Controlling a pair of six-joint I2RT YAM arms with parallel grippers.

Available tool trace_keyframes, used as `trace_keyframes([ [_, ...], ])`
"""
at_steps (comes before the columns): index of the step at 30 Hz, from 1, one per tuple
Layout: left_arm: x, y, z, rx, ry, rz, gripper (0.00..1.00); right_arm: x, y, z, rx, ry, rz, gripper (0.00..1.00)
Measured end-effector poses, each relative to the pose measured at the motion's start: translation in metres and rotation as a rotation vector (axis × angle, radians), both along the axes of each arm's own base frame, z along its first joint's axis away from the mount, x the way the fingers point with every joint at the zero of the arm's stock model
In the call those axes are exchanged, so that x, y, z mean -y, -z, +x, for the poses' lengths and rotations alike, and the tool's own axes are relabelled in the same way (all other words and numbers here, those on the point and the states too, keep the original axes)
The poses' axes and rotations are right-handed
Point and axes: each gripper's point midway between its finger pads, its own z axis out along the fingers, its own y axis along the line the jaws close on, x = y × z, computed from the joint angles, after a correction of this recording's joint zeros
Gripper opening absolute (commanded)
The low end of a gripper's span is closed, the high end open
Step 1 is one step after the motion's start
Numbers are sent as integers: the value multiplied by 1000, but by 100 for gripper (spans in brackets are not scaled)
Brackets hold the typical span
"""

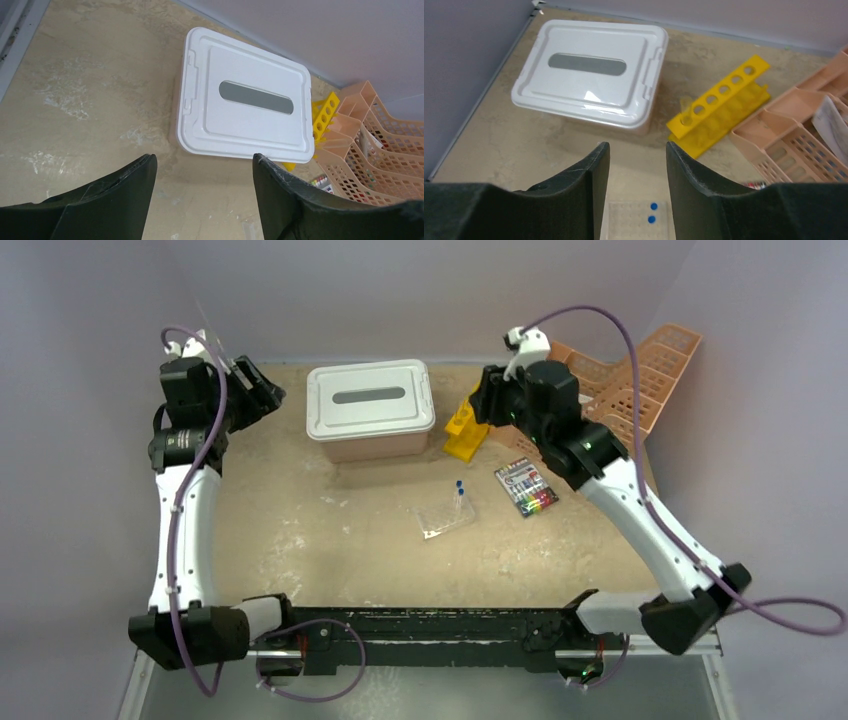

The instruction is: Organize the chemistry lab equipment

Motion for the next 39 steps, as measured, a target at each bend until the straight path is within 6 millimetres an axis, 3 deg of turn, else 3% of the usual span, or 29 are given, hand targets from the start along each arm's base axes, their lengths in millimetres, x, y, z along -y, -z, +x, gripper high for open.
trace_keyframes([
  [8, -11, -22, -45, 106, -84, 74, 75, 88, 28, -59, -2, 223, -105, 79],
  [11, -17, -39, -61, 173, -137, 93, 77, 113, 26, -75, 4, 298, -123, 98],
  [17, -25, -53, -94, 261, -227, 98, 79, 155, 18, -100, 29, 448, -121, 99],
  [26, -29, -76, -143, 312, -294, 113, 81, 202, 41, -130, -78, 731, -84, 99],
  [35, -28, -53, -155, 208, -293, 113, 84, 225, 27, -154, -4, 796, 21, 99],
  [39, -27, -51, -156, 202, -287, 111, 84, 227, 26, -155, 3, 802, 26, 99],
])
